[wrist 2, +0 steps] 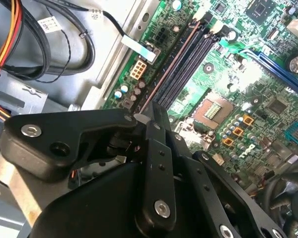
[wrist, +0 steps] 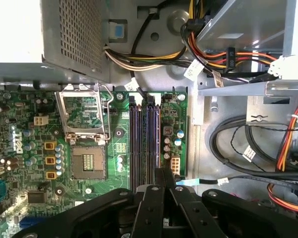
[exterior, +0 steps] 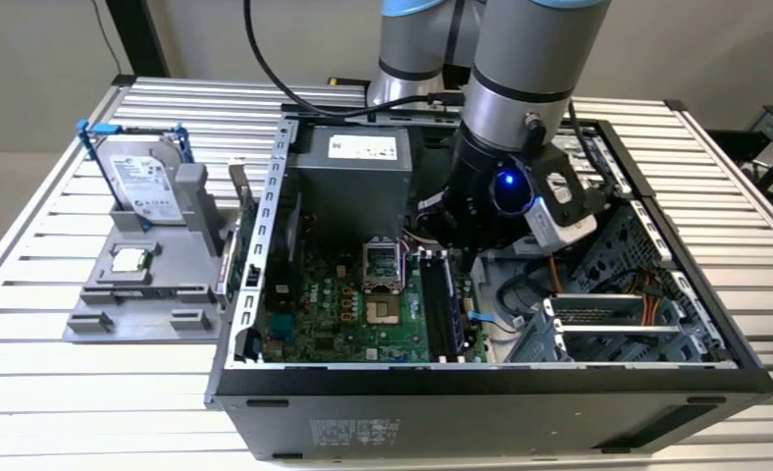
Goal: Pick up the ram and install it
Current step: 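Press down the ram until it locks into place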
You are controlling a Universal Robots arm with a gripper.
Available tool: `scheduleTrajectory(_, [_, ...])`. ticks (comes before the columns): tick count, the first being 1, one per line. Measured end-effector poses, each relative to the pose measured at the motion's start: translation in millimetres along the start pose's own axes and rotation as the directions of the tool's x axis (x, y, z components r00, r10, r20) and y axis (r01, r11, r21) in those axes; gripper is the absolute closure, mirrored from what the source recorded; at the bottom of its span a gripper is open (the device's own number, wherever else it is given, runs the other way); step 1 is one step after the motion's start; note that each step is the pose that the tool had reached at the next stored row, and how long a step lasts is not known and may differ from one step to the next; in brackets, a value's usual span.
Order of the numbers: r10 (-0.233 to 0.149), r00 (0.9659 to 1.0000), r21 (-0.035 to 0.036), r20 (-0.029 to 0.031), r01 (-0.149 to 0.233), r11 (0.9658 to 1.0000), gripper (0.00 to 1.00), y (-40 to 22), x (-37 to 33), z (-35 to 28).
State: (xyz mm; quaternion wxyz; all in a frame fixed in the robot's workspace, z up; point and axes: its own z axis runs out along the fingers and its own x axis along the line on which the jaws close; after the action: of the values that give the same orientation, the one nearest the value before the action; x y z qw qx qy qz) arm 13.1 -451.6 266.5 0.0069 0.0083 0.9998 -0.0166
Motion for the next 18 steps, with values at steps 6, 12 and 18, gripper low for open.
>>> scheduleTrajectory(6, [-0.06,0.9982,-0.0016,0.0027,0.06,0.9982,1.0,0.0,0.1,-0.1])
scheduleTrajectory(12, [-0.167,0.9859,-0.0026,0.0064,0.167,0.9859,1.0,0.0,0.2,-0.1])
scheduleTrajectory(18, [-0.274,0.9616,-0.0027,0.0129,0.274,0.9617,1.0,0.0,0.2,-0.1])
